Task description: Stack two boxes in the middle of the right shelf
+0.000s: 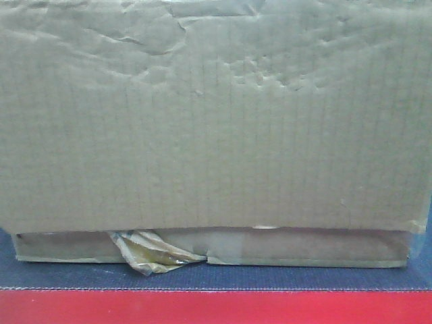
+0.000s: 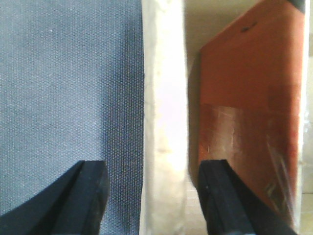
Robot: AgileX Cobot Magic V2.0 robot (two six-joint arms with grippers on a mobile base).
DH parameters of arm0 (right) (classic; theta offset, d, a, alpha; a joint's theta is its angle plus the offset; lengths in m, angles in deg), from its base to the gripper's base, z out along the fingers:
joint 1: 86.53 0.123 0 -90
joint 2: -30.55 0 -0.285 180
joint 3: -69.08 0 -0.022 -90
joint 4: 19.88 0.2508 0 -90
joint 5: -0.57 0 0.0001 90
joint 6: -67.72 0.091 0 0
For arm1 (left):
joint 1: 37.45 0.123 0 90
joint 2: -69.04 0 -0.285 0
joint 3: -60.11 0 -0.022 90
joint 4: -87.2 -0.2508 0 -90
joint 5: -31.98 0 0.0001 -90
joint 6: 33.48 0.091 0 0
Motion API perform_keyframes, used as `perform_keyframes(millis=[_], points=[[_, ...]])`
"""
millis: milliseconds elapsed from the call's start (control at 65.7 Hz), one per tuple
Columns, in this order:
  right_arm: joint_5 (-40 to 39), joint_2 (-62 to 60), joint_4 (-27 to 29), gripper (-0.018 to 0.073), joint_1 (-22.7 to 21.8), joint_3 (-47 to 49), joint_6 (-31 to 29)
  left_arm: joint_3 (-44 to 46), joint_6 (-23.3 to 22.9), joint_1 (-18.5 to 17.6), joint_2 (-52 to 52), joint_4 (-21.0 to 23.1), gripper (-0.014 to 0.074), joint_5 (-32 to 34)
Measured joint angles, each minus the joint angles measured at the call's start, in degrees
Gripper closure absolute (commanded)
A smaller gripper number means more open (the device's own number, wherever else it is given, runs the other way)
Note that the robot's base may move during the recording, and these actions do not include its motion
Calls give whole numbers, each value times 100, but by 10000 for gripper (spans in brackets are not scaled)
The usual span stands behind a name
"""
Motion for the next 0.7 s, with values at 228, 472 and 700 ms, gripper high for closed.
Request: perform_keyframes(millis=[228, 472, 700], points=[[20, 0, 195, 210, 0, -593, -23, 0, 0, 0, 0, 0, 279, 0], [29, 0, 258, 210, 59, -683, -23, 0, 0, 0, 0, 0, 279, 0], [29, 0, 287, 223, 168, -683, -33, 0, 0, 0, 0, 0, 279, 0]])
